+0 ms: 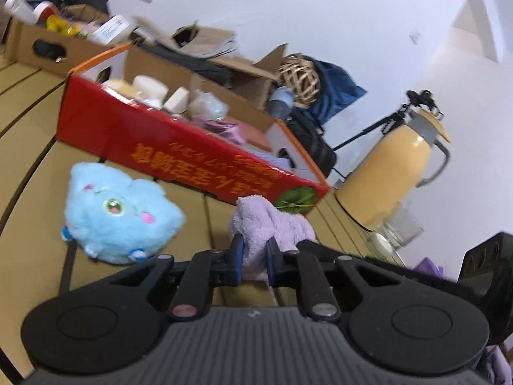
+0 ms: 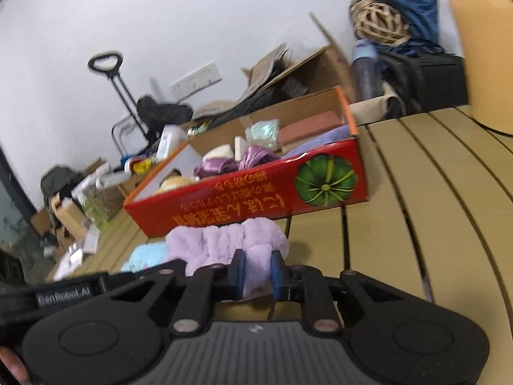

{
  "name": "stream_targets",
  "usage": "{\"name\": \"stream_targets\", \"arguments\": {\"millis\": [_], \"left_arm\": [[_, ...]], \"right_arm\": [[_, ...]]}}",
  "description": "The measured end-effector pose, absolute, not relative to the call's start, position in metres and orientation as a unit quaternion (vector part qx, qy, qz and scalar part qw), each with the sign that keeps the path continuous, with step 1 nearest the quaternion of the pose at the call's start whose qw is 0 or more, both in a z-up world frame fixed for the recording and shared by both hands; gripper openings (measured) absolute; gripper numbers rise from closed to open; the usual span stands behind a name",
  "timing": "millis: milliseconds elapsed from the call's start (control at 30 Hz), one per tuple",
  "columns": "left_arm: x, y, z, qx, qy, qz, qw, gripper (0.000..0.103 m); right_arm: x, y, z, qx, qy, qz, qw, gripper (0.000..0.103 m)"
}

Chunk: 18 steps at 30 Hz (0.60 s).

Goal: Organize soft objects
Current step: 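Grasp the lilac towel with both grippers and lift it, then carry the lilac towel into the cardboard box and open both grippers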

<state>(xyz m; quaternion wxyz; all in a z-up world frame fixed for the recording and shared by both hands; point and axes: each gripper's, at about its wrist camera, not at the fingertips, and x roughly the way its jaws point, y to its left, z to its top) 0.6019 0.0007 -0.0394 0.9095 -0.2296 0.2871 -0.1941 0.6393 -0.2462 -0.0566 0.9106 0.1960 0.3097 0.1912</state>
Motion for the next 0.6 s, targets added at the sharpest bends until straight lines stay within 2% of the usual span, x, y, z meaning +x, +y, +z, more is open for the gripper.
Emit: {"name": "stream_targets", "arguments": {"millis": [367, 600], "left_arm": [[0.475, 0.000, -0.010, -0.208, 0.246, -0.209, 0.923, 0.014], [0.436, 0.007, 0.018, -0.195, 0.208, -0.217, 0.934, 0.014]], "right_arm": [[0.519, -0.255, -0.022, 0.230, 0.275, 0.206, 0.911, 0.015], [0.476, -0.248, 0.007, 0.218, 0.236, 0.220, 0.921, 0.015]]}}
